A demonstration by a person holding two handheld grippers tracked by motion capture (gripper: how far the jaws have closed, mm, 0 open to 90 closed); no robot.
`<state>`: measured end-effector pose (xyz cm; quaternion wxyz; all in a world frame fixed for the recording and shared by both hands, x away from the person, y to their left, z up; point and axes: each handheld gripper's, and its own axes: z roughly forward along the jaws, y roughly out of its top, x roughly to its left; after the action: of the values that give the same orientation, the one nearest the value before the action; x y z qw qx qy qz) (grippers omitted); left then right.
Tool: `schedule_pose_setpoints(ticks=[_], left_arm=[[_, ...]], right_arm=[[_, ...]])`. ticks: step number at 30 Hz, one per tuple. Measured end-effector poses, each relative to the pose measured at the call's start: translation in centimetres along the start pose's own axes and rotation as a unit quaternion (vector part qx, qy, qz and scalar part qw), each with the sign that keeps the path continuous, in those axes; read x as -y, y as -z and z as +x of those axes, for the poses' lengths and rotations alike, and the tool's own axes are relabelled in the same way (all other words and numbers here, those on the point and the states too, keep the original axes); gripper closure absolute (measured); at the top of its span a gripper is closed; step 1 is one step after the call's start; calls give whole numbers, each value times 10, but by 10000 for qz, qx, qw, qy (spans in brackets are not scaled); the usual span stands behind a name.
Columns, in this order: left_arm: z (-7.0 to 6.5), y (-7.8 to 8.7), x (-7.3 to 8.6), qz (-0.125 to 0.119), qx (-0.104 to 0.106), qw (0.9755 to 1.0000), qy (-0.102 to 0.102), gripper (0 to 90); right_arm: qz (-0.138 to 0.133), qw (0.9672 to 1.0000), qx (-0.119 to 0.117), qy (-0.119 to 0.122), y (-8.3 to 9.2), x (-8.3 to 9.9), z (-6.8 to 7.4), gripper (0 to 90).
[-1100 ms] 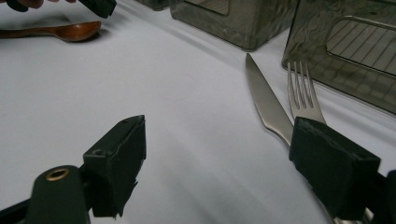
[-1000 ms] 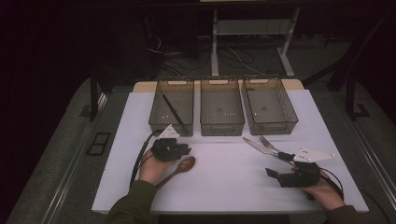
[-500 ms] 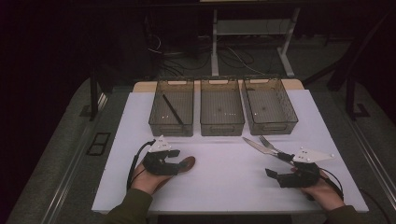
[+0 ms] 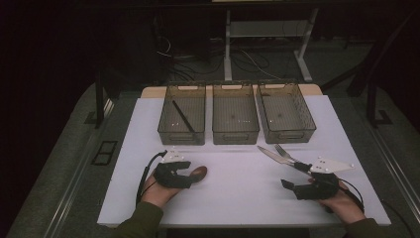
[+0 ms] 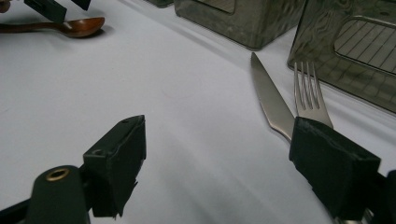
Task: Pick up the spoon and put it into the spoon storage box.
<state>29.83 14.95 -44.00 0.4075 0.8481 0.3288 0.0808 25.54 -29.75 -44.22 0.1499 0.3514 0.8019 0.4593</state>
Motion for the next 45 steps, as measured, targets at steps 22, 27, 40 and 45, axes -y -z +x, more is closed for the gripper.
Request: schedule_pose_setpoints(ticks=[22, 27, 40, 45], left_arm=[[-7, -11, 0, 388, -49, 9987, -323, 501], [-12, -12, -2, 499, 92, 9979, -412, 587], [-18, -13, -6, 750, 201, 9954, -560, 754], [-20, -13, -9, 794, 154, 9948, -612, 800]], right_arm=[[0, 10000, 23, 14, 1, 0, -1, 180], [-6, 10000, 26, 23, 1, 0, -1, 180], [-15, 10000, 40, 15, 2, 0, -1, 181], [-22, 10000, 43, 14, 2, 0, -1, 180]])
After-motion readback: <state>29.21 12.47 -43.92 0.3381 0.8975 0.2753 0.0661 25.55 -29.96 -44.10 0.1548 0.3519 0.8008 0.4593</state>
